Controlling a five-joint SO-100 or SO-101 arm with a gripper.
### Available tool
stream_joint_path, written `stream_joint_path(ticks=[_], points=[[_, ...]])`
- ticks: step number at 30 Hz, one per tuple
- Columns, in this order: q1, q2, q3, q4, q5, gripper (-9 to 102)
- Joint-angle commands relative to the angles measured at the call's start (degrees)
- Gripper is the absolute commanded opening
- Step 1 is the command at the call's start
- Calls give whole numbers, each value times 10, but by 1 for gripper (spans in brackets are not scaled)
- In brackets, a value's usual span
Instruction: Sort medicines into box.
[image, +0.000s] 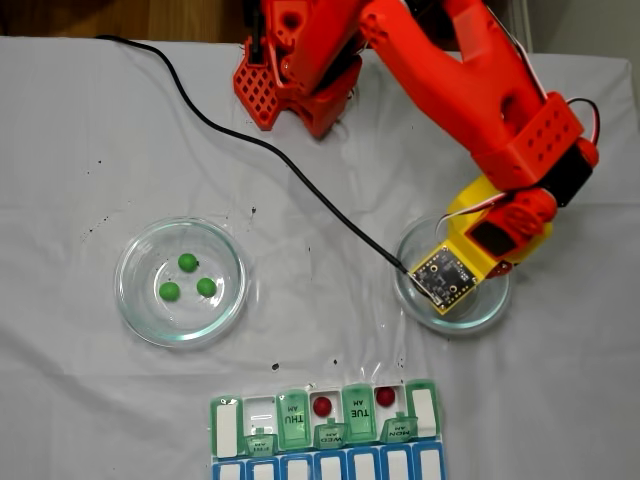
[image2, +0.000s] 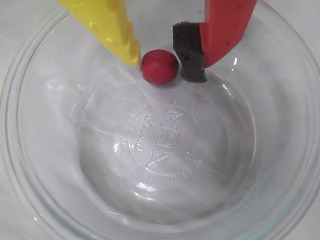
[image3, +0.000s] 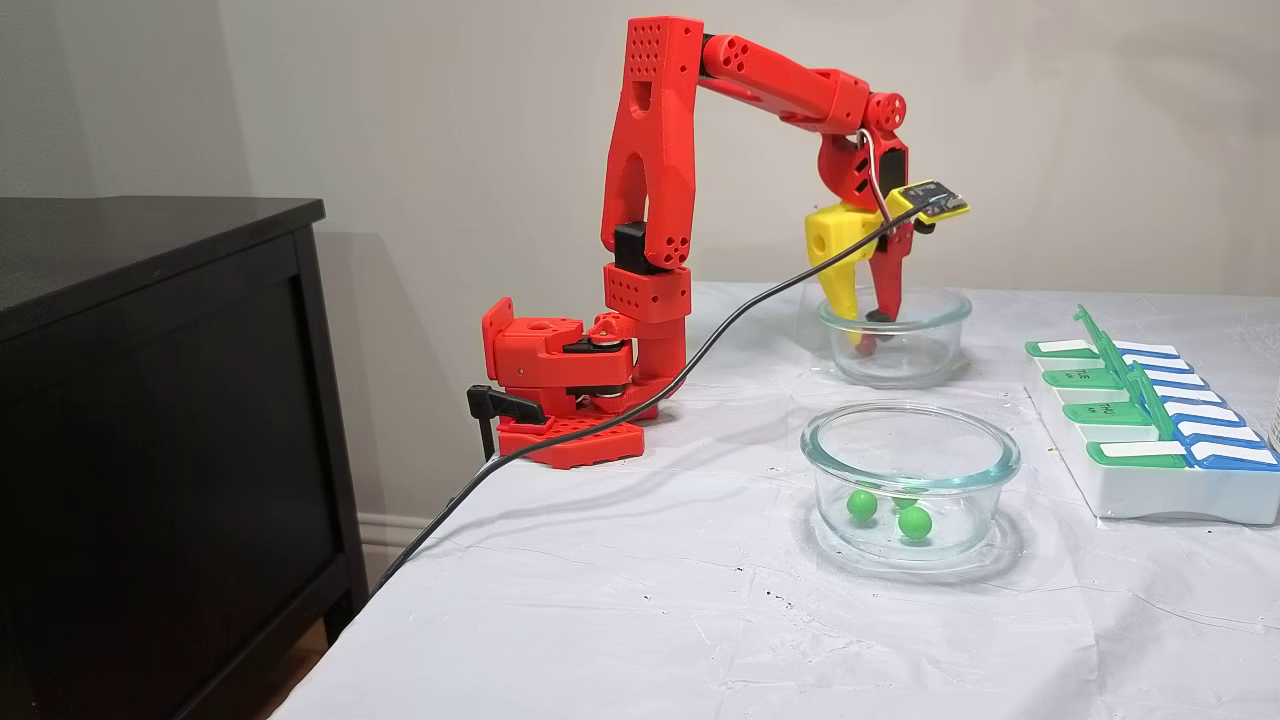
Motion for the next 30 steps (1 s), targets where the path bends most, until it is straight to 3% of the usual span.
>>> stream_joint_path(ticks=[1, 14, 17, 19, 30], points=[[-27, 8, -29, 6, 3, 15], [-31, -47, -37, 13, 7, 15], [-30, -49, -37, 13, 9, 12], [-28, -52, -39, 19, 11, 2], [16, 10, -69, 10, -12, 0]])
